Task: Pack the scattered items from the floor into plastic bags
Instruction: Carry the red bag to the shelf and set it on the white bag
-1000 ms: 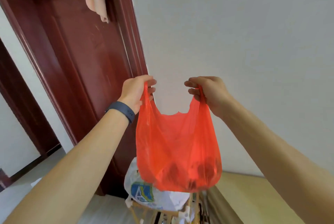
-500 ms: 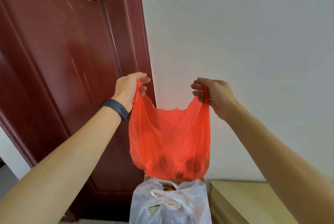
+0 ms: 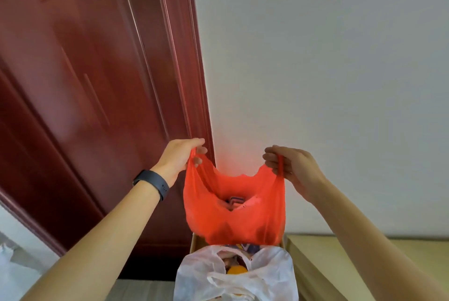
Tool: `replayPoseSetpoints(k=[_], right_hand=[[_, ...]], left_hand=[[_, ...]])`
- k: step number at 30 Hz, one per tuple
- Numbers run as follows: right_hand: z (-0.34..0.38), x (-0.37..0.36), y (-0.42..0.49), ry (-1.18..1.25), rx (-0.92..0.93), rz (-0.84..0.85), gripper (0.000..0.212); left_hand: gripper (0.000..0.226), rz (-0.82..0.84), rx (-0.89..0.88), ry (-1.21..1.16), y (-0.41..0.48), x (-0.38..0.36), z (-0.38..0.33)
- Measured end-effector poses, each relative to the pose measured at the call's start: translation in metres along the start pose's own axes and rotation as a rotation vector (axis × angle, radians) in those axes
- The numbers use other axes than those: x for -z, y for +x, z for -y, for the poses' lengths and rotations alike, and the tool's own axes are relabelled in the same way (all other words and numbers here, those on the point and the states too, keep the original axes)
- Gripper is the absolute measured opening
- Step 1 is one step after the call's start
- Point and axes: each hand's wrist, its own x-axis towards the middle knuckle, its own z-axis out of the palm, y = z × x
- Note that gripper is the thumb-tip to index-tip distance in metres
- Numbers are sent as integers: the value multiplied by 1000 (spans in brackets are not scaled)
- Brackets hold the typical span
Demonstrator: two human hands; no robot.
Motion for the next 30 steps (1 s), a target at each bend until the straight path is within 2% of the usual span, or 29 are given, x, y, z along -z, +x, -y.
replayPoseSetpoints(k=[4,6,10,12,14,16,17,18,20,22,23,25,27,28,29,30], right_hand=[[-71,28,-2,14,-114,-106,21],[-95,37,-5,2,-110,-166,20],[-128,43,-15,-189,-17,-287,13],[-147,45,-21,-283,17,-380,33],[-166,51,-22,-375,53,-401,73],[-184,55,-16,-465,50,-331,110],[-192,58,-11,-508,45,-286,121],[-196,60,-4,-542,50,-238,128],[-205,64,14,-546,88,-141,126],[-210,63,31,-587,39,-99,117],[-211,60,40,-600,13,-89,111],[-206,45,50,-623,-22,-120,95],[-202,26,53,-665,-38,-156,61],[-200,13,51,-691,-78,-172,41],[-200,4,50,-718,-110,-199,31],[-202,-5,49,-736,-137,-241,40]], left_hand=[[19,45,-41,172,-1,-8,65],[19,26,-65,153,1,-7,89],[8,-91,-132,155,3,-7,132],[44,-239,-186,161,-2,-9,154],[81,-299,-243,204,-7,-7,176],[113,-190,-185,275,-7,-3,198],[124,-122,-140,335,-5,0,207],[132,-78,-115,420,-2,3,214],[139,-2,-128,594,8,9,221],[133,60,-137,695,21,9,219],[122,77,-143,715,29,6,218],[83,110,-219,731,42,-4,217],[50,168,-292,718,51,-20,217],[38,183,-280,678,50,-28,218],[32,170,-261,620,47,-35,218],[31,127,-236,552,43,-40,217]])
